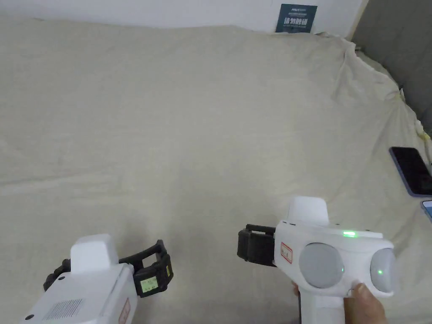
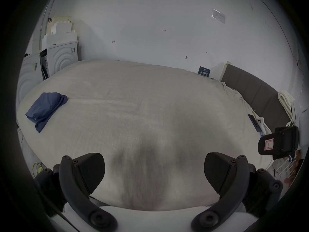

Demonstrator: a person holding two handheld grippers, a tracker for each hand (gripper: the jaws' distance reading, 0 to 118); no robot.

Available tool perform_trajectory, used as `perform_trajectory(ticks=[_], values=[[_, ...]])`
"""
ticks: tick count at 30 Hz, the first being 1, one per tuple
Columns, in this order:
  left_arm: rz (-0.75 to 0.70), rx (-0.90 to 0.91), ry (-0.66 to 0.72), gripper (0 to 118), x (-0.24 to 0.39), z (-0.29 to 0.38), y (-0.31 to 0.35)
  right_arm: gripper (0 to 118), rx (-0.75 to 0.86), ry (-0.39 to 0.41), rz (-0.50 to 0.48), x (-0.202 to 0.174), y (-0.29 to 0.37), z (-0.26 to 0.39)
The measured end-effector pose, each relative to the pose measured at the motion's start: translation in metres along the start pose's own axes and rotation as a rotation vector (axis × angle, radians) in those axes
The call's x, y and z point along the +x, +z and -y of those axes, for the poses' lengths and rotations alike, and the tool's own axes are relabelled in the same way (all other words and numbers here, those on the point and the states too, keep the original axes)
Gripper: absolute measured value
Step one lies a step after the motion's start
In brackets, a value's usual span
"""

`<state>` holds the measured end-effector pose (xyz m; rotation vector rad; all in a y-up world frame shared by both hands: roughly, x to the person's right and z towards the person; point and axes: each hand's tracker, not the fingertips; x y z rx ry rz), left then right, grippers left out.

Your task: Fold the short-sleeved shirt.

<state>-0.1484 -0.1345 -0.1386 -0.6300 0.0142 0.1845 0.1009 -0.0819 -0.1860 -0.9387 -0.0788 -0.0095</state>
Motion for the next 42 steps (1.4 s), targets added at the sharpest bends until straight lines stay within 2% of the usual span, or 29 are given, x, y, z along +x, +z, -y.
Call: perform_trajectory(ticks=[3, 5, 8, 11, 12, 16, 19, 21, 23, 25, 27, 29, 35, 42], values=[[-0.043, -0.016, -0.005, 118, -0.001, -0.002, -0.018, 117, -0.071, -0.013, 0.021, -0.004, -0.022, -0.009], [-0.059, -0.023, -0.028, 118, -0.001, -0.004, -0.031, 116, -0.136, -0.069, -0.016, -0.003, -0.040, -0.017], [-0.060, -0.051, -0.037, 118, -0.005, -0.011, -0.052, 116, -0.102, -0.099, -0.032, -0.001, -0.062, -0.030], [-0.071, -0.080, 0.018, 118, -0.019, -0.028, -0.080, 116, -0.062, -0.068, -0.038, 0.003, -0.089, -0.047], [-0.085, -0.078, 0.050, 118, -0.025, -0.034, -0.094, 116, -0.053, -0.052, -0.021, 0.005, -0.102, -0.055], [-0.195, -0.059, 0.110, 118, -0.049, -0.067, -0.147, 116, -0.004, -0.027, 0.177, 0.019, -0.158, -0.081], [-0.264, -0.024, 0.131, 118, -0.064, -0.090, -0.181, 116, 0.004, -0.076, 0.263, 0.036, -0.195, -0.099], [-0.315, 0.004, 0.147, 118, -0.073, -0.098, -0.203, 116, 0.050, -0.156, 0.236, 0.048, -0.211, -0.107], [-0.335, -0.003, 0.142, 118, -0.084, -0.098, -0.230, 116, 0.056, -0.242, 0.272, 0.055, -0.223, -0.112], [-0.377, -0.264, 0.206, 118, -0.094, -0.104, -0.252, 116, 0.036, -0.281, 0.277, 0.059, -0.234, -0.111], [-0.377, -0.197, 0.161, 118, -0.087, -0.110, -0.252, 117, -0.001, -0.318, 0.250, 0.064, -0.247, -0.103], [-0.424, -0.176, 0.116, 118, -0.079, -0.107, -0.254, 118, 0.084, -0.358, 0.189, 0.073, -0.250, -0.087], [-0.388, -0.177, 0.149, 118, -0.083, -0.104, -0.245, 118, 0.057, -0.334, 0.224, 0.068, -0.245, -0.095], [-0.394, -0.174, 0.142, 118, -0.084, -0.102, -0.247, 118, 0.058, -0.338, 0.218, 0.069, -0.242, -0.094]])
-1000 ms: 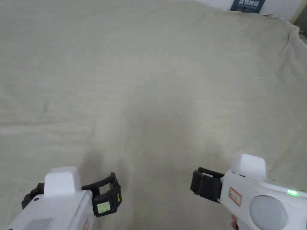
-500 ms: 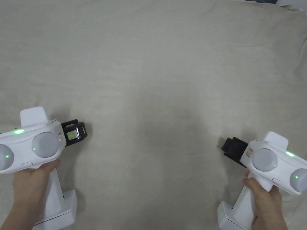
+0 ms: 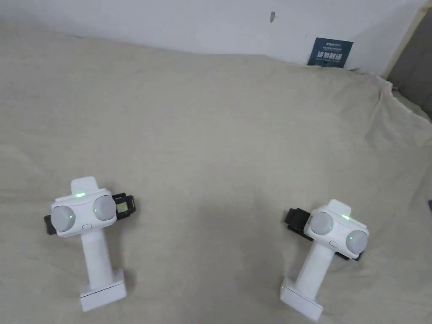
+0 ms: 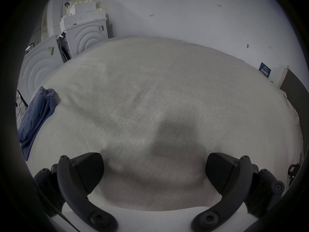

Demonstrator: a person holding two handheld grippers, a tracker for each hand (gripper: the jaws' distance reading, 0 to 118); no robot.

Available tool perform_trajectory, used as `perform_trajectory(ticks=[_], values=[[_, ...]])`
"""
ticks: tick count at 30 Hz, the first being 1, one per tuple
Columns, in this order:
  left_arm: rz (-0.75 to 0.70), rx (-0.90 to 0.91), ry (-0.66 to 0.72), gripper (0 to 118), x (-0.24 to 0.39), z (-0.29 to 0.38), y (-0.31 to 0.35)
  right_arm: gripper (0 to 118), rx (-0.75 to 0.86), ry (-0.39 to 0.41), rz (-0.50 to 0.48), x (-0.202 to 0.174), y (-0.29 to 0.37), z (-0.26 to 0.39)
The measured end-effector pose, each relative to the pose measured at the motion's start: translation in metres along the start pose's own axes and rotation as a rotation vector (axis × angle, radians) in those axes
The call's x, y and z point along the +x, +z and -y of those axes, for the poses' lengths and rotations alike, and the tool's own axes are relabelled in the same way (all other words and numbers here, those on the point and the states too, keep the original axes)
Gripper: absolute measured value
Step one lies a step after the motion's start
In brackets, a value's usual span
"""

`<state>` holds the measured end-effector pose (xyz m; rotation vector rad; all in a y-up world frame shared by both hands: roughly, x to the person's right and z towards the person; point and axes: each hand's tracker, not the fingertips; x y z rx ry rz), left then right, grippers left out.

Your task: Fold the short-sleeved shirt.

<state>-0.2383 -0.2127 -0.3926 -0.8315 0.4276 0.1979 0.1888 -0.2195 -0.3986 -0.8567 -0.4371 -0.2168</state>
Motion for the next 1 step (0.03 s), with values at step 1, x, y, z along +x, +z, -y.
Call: perform_trajectory(ticks=[1], values=[[-0.003, -0.003, -0.002, 118, 0.0004, -0.0001, -0.0004, 118, 0.000, -0.001, -0.002, -0.0006, 0.0016, 0.0003]])
